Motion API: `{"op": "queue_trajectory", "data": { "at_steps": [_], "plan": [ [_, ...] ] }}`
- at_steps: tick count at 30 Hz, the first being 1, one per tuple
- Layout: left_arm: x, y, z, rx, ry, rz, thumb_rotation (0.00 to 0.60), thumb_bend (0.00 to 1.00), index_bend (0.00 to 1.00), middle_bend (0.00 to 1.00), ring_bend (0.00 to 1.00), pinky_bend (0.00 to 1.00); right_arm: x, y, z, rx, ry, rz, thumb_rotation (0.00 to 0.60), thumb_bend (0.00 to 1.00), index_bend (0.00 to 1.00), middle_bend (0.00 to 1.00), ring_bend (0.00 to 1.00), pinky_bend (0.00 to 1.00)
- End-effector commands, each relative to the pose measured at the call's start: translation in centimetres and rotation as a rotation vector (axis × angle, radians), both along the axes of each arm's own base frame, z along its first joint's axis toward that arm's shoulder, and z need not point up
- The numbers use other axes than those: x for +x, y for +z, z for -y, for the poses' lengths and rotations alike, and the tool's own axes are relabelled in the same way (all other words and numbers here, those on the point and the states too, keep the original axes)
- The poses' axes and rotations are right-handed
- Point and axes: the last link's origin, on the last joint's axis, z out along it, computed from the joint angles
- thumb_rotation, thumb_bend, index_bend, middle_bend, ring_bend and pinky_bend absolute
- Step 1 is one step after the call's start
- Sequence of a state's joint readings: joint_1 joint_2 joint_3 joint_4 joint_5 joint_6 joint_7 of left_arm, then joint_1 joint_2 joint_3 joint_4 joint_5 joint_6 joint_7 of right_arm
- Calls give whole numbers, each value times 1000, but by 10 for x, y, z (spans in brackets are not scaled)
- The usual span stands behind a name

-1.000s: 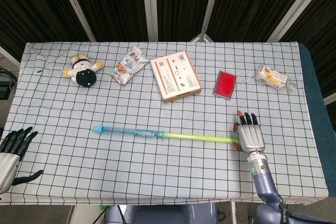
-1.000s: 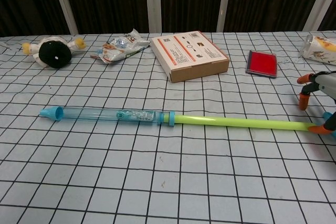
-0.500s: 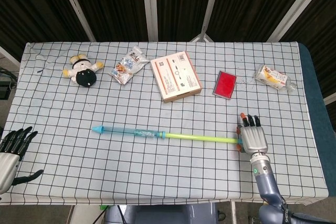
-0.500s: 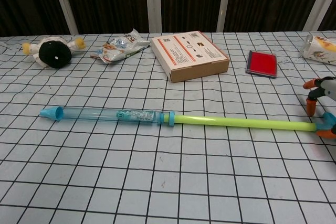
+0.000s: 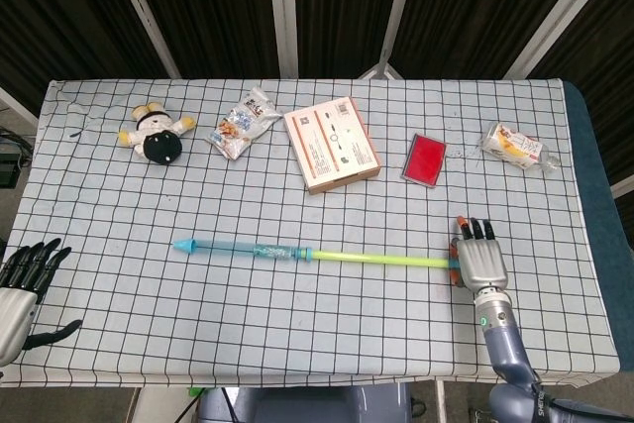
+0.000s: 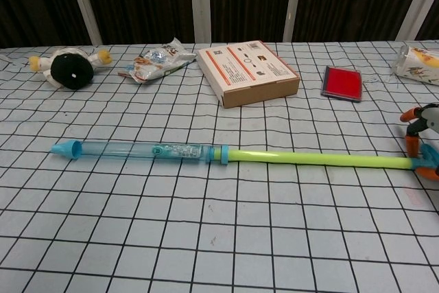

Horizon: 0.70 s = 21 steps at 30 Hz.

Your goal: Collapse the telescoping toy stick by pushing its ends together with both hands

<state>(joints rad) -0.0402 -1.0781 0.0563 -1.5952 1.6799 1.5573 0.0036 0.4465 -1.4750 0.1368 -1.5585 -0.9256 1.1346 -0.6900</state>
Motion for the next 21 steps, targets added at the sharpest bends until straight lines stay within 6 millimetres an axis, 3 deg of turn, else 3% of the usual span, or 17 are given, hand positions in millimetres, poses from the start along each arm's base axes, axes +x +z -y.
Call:
{"op": "queue_trajectory", "data": {
  "at_steps": [1, 14, 21],
  "plan": [
    [0, 0, 0, 0, -1, -1, 600, 48, 0, 0, 0, 0, 0, 0, 0, 6, -3, -5, 600, 385, 513, 135, 0, 0],
    [11, -3, -6, -26, -18, -20, 600, 64, 0, 0, 0, 0, 6, 3, 0, 19, 9, 29, 600, 468, 594, 143, 0, 0],
    [55, -12, -46, -110, -54, -51, 600, 67, 3, 0, 0, 0, 9, 6, 1, 34, 22, 43, 600, 469, 599, 144, 0, 0]
  ]
}}
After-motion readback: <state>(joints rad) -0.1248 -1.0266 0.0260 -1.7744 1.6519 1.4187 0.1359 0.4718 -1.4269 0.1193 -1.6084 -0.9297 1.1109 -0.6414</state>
